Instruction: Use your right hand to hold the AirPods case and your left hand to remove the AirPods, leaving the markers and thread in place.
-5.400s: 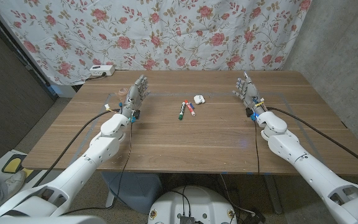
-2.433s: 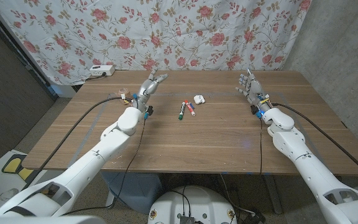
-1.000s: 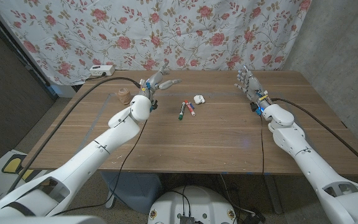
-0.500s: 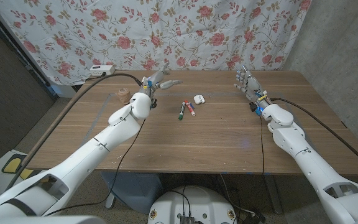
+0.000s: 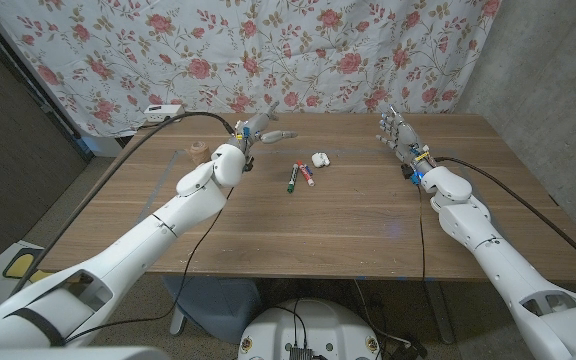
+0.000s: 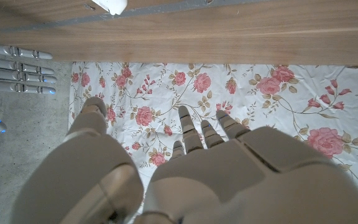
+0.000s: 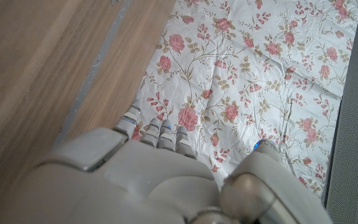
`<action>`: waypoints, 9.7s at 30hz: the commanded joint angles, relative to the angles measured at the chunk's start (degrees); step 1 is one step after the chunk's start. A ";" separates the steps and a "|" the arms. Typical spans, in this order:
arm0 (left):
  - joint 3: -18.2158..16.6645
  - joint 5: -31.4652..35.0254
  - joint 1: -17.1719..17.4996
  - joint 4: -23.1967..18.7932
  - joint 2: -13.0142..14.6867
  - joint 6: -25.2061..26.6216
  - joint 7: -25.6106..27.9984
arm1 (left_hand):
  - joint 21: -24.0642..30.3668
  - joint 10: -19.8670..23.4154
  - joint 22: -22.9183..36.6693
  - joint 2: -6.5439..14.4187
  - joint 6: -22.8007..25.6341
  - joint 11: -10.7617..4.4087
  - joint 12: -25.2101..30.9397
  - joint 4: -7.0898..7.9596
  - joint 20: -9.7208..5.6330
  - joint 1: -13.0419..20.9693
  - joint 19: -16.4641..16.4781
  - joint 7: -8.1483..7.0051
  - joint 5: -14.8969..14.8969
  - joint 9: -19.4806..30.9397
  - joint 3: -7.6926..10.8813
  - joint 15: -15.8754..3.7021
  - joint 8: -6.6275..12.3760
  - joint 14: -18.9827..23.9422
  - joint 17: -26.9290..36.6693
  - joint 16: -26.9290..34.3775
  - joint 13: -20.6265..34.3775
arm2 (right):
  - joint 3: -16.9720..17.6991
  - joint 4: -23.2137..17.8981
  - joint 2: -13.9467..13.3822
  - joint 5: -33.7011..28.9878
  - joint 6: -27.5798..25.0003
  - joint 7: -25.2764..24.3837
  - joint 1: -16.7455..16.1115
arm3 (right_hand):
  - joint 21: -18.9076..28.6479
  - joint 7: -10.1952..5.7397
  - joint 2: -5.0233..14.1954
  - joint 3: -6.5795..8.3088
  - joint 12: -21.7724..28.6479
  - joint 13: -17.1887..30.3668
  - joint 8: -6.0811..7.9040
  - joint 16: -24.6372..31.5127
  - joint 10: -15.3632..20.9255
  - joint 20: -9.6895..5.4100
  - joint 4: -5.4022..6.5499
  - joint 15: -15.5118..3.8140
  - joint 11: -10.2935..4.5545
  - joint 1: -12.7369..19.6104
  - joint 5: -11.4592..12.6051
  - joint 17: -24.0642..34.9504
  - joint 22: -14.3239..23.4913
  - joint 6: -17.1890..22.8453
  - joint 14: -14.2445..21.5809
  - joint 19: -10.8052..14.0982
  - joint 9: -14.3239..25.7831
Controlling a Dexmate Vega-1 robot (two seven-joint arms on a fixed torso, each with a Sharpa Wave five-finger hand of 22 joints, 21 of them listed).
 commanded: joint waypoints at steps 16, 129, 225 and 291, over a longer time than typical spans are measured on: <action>3.68 9.97 -5.36 0.88 -1.60 3.62 -8.75 | 0.69 8.63 0.03 -1.45 -7.63 0.33 1.66 -0.28 0.64 3.27 1.55 -3.81 0.44 0.12 -0.92 1.51 0.46 4.15 0.33 1.71 -0.11 | 0.02 1.85 0.49 0.24 0.97 1.57 1.01 | 0.33 -1.02 0.61 0.38 0.33 0.03 0.18 0.25 0.06 0.35 -0.50 0.24 -0.22 0.33 -0.23 -0.17 0.12 -0.23 -0.70 -0.43 0.23; 13.46 25.01 -14.29 14.90 -11.49 2.46 -19.40 | 0.36 4.53 0.05 0.35 -11.94 -1.12 -1.67 0.80 0.11 8.36 -3.11 -0.23 0.02 0.17 -1.06 -0.50 0.05 -3.00 0.35 0.67 1.71 | 0.87 0.79 0.54 1.94 3.02 3.62 -0.71 | 0.60 -1.24 1.31 0.49 0.50 -0.25 0.28 0.69 0.84 -0.32 -1.41 0.96 0.79 0.53 -0.48 -0.74 0.09 -0.14 -0.15 -0.17 0.22; 24.42 13.97 -20.86 33.61 -17.89 0.99 -6.42 | 0.68 5.99 0.00 1.84 -8.46 -3.06 -1.66 0.28 -1.37 9.93 -1.32 0.49 0.13 0.20 -1.42 -1.85 1.00 -1.10 0.29 1.14 2.18 | 1.00 0.57 0.38 2.15 1.23 3.81 -0.70 | 0.47 -3.89 1.75 0.46 0.44 -0.38 0.40 0.60 1.18 0.21 -2.02 0.94 -1.09 0.37 -0.56 -0.94 0.09 0.72 -0.32 -0.47 0.20; 27.42 9.45 -21.36 35.46 -17.82 -0.72 -4.99 | 0.73 15.36 -0.06 4.90 -3.05 -6.45 2.16 -0.57 -1.06 15.61 0.84 0.16 0.62 0.20 -0.15 -4.44 1.51 5.65 0.27 1.91 4.69 | 0.52 0.80 0.83 1.69 0.39 3.73 -0.32 | 0.49 -3.61 1.97 0.34 0.41 -0.37 0.31 0.64 1.35 0.14 -2.12 1.00 -1.03 -0.11 -0.60 -0.89 0.09 0.71 -0.36 -0.54 0.21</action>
